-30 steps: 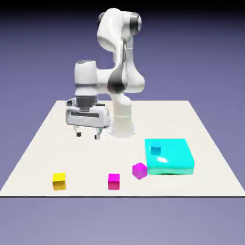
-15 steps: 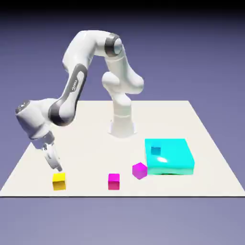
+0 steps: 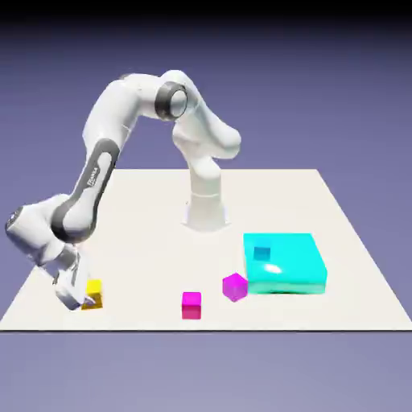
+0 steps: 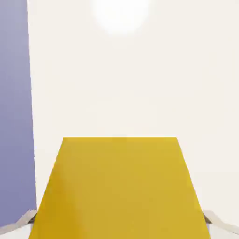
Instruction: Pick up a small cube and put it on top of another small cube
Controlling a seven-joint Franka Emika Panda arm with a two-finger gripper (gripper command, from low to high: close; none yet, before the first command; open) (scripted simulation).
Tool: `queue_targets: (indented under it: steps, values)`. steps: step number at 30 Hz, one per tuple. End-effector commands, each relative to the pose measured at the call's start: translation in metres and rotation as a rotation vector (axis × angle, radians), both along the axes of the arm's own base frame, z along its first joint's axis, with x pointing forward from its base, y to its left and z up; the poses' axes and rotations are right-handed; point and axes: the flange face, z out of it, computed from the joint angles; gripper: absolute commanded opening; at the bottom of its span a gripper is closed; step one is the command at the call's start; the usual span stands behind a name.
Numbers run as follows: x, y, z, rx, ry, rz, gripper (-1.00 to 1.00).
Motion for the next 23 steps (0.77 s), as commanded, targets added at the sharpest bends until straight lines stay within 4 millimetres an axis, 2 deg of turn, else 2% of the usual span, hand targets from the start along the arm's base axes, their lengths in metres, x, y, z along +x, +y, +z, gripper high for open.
queue_targets:
  steps: [1,4,7,10,14,15,19,20,21,22,23]
  values:
    - [0.01,0.037,0.01,0.008,-0.008,0.103,-1.0]
    - [0.024,0.15,0.039,0.027,-0.03,0.412,-1.0]
    - [0.013,0.259,0.066,0.033,-0.041,0.727,-1.0]
    - [-0.02,0.358,0.089,0.024,-0.039,1.045,-1.0]
    - [-0.092,0.465,0.111,-0.017,-0.015,1.467,-1.0]
    - [-0.113,0.487,0.115,-0.033,-0.004,1.571,-1.0]
    - [-0.138,0.481,0.057,-0.035,-0.003,1.583,-1.0]
    - [-0.14,0.48,0.053,-0.035,-0.003,1.583,-1.0]
    - [-0.14,0.48,0.053,-0.035,-0.003,1.583,1.0]
    - [-0.14,0.48,0.053,-0.035,-0.003,1.583,1.0]
    - [-0.133,0.482,0.068,-0.035,-0.003,1.582,1.0]
